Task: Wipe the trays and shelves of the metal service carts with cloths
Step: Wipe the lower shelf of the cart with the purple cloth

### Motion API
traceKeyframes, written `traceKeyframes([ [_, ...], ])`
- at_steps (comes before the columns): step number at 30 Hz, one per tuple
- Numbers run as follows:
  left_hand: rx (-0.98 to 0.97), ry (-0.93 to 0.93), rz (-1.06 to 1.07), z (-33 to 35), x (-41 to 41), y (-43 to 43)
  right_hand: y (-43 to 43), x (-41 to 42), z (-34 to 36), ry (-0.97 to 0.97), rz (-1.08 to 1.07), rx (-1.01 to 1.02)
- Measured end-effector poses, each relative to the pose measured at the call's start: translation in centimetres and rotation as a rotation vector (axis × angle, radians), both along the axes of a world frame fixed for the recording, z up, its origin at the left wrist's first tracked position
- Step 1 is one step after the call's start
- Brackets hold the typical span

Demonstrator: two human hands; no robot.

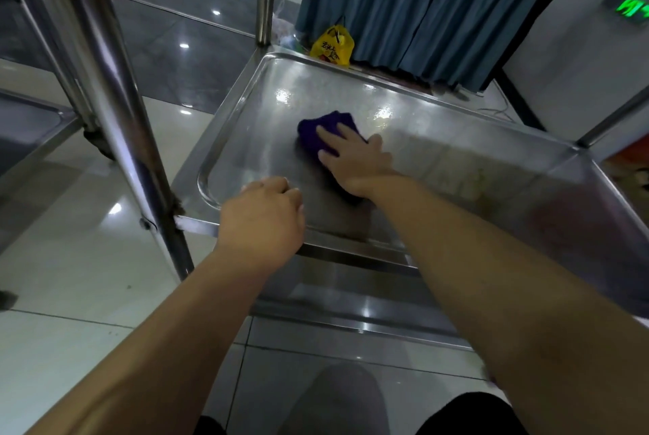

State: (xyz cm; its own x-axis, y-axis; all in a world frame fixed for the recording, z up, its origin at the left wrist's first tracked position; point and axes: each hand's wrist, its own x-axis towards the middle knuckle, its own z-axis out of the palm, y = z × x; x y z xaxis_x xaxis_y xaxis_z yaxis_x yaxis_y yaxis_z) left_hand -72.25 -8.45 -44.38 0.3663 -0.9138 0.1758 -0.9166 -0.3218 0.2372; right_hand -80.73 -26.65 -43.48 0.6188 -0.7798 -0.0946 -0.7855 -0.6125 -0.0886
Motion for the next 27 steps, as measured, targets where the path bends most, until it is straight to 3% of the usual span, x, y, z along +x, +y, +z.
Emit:
traceKeyframes([
  [3, 0.001, 0.030, 0.002, -0.1, 0.0, 0.2, -1.0, -5.8, -0.2, -0.018, 0.088, 0.027],
  [7, -0.024, 0.021, -0.014, -0.2, -0.1, 0.2, -3.5, -15.2, 0.7, 0.067, -0.356, -0.005],
  [9, -0.030, -0.022, -0.029, -0.1, -0.3, 0.1, -2.8, -15.8, 0.9, 0.040, -0.540, 0.066],
  [11, -0.013, -0.043, -0.018, 0.1, -0.7, -0.1, -0.4, -13.7, 0.8, 0.027, -0.577, 0.095],
  [15, 0.061, -0.070, -0.003, 0.1, -1.2, -0.3, 6.1, -12.3, -0.3, -0.049, -0.147, 0.016],
  [18, 0.073, -0.060, -0.017, 0.0, -1.2, 0.0, 6.1, -15.5, 0.9, -0.135, 0.062, 0.118],
  [20, 0.063, -0.047, -0.013, 0.1, -1.2, 0.1, 3.6, -18.5, 1.4, -0.118, -0.113, 0.109],
  [23, 0.077, -0.044, -0.016, 0.3, -1.4, -0.1, 1.7, -19.9, 1.1, -0.009, -0.653, 0.068],
  [24, 0.092, -0.050, -0.010, 0.3, -1.5, -0.2, 1.9, -18.8, 0.8, -0.004, -0.732, 0.055],
  [27, 0.101, -0.096, -0.010, 0.7, -2.3, -1.0, 3.8, -14.2, 0.3, -0.038, -0.577, 0.038],
])
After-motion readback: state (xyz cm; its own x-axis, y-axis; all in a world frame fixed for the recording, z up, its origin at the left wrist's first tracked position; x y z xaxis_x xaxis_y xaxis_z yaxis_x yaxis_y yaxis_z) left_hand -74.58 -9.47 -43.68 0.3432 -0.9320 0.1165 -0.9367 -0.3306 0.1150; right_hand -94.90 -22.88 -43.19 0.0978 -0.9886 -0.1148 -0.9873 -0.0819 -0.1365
